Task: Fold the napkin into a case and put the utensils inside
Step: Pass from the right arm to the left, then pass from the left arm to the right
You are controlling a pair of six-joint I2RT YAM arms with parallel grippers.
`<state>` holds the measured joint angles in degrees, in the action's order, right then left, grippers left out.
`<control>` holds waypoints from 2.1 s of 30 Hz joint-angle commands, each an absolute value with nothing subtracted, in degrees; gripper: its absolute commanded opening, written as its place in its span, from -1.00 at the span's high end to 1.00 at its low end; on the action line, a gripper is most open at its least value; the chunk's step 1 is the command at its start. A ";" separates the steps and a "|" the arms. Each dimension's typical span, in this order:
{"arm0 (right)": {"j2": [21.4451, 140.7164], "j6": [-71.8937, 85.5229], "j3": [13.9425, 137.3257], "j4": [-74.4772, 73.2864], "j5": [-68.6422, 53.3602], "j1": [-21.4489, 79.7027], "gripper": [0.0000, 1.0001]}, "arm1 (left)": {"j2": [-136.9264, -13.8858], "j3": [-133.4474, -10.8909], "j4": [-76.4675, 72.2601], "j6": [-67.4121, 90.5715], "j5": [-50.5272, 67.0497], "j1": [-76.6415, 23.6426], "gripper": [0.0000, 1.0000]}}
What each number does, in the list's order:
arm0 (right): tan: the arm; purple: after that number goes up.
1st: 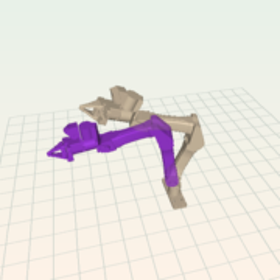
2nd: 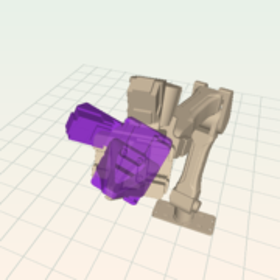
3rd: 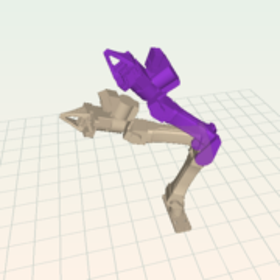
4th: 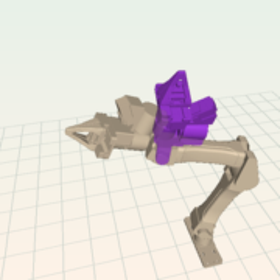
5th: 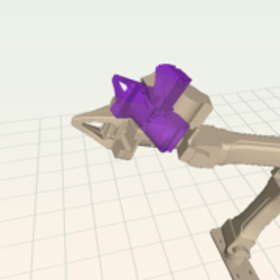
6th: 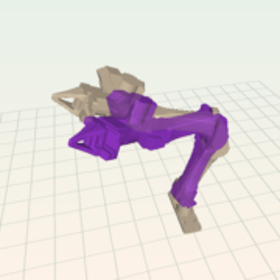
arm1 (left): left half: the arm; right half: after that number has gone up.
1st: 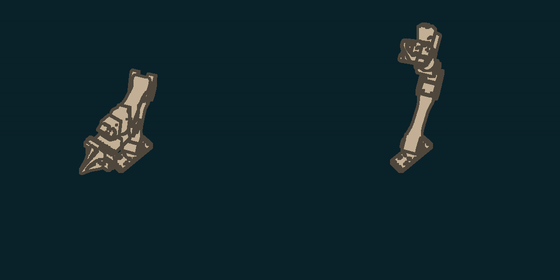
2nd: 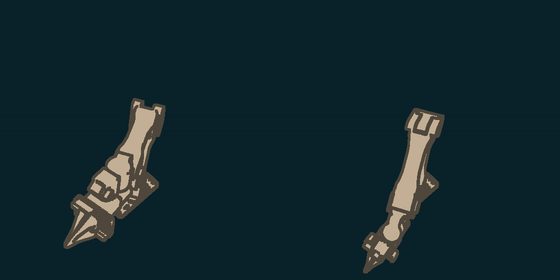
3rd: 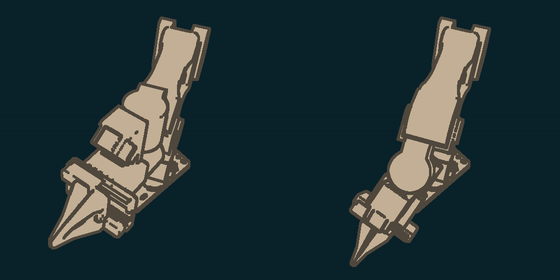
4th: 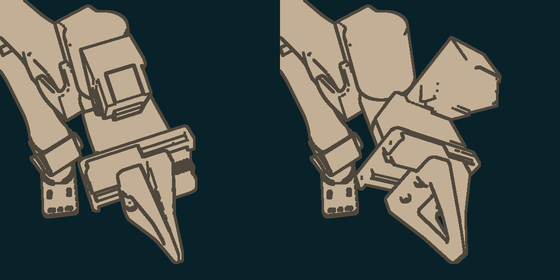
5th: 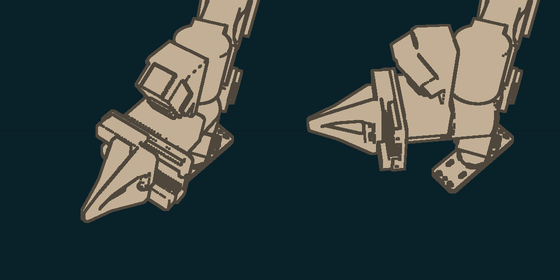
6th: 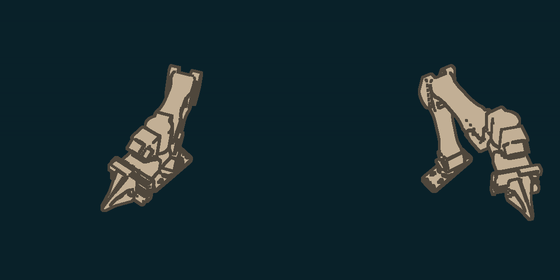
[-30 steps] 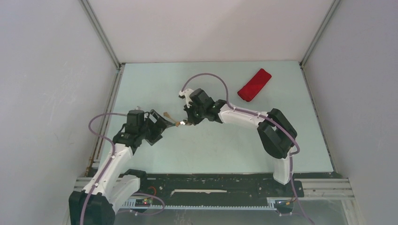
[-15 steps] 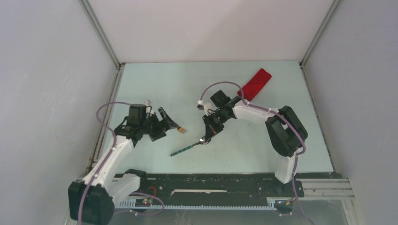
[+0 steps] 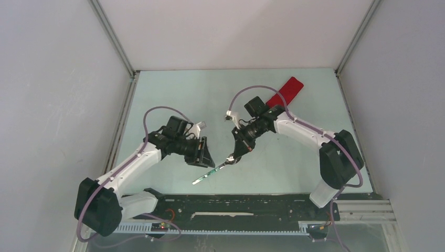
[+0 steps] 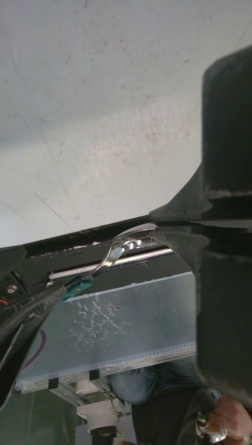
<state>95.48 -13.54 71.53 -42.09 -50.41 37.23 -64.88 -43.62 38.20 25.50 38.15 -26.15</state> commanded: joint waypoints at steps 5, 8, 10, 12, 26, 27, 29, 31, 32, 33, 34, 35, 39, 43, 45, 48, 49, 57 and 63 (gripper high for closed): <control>91.37 -15.05 71.79 -43.09 -52.36 38.59 1.00 | -62.22 -43.43 36.74 23.23 51.61 -30.32 -0.22; 91.32 -15.34 71.98 -43.69 -52.02 38.86 1.00 | -61.25 -42.25 34.57 25.26 53.89 -31.20 -0.15; 91.04 -15.12 71.92 -43.38 -52.45 38.85 1.00 | -61.06 -41.87 34.56 25.92 53.29 -31.33 0.20; 90.73 -14.18 71.85 -42.02 -52.61 38.61 1.00 | -60.85 -41.66 34.58 26.58 52.73 -31.34 0.60; 74.83 38.67 45.19 11.36 -41.97 28.34 -0.54 | -51.79 -35.46 13.94 42.27 37.81 -31.28 1.00; 74.65 40.12 44.07 13.77 -41.42 28.65 -0.51 | -52.21 -34.91 12.36 43.45 37.72 -31.29 1.00; 75.01 44.04 41.34 20.86 -41.36 28.91 -0.33 | -52.83 -34.32 10.07 45.21 37.09 -31.27 1.00; 74.70 47.99 37.41 28.20 -39.54 29.29 -0.18 | -53.44 -33.89 7.88 47.06 36.92 -31.27 1.00; 74.78 49.38 36.46 31.76 -38.84 29.67 -0.11 | -53.55 -33.54 6.64 48.17 36.91 -31.28 1.00; 74.98 50.21 36.06 33.63 -37.77 30.41 0.02 | -53.53 -33.03 4.76 49.30 36.91 -31.29 1.00; 75.30 50.71 35.85 34.41 -36.57 31.04 0.09 | -53.39 -32.63 3.23 50.51 36.77 -31.29 1.00; 75.63 50.93 35.59 35.46 -35.56 31.53 0.12 | -53.36 -32.16 1.85 51.48 36.67 -31.29 1.00; 76.49 53.08 34.42 38.05 -31.54 32.43 -0.08 | -53.11 -30.87 -1.82 54.06 36.27 -31.27 1.00; 79.09 55.81 34.45 42.73 -31.18 32.80 0.09 | -53.32 -30.02 -4.07 55.37 36.86 -31.30 1.00; 80.26 56.32 34.37 43.63 -31.13 32.82 0.13 | -53.35 -29.89 -4.66 55.75 36.96 -31.29 1.00; 81.28 56.66 34.37 44.94 -31.22 32.88 0.15 | -53.09 -29.68 -5.44 56.32 37.00 -31.24 1.00; 81.64 56.61 34.37 45.14 -31.30 32.96 0.15 | -53.08 -29.60 -6.00 56.60 37.05 -31.24 1.00; 83.44 59.20 32.29 50.22 -30.90 33.94 0.24 | -53.48 -28.61 -8.51 58.35 36.90 -31.28 1.00; 84.45 60.49 31.96 52.17 -30.86 34.28 0.33 | -54.33 -28.49 -9.35 58.32 36.82 -31.29 1.00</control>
<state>84.01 59.05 32.18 47.40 -31.77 33.87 -54.06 -28.58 -5.45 57.63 36.25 -31.11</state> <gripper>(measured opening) 0.351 0.025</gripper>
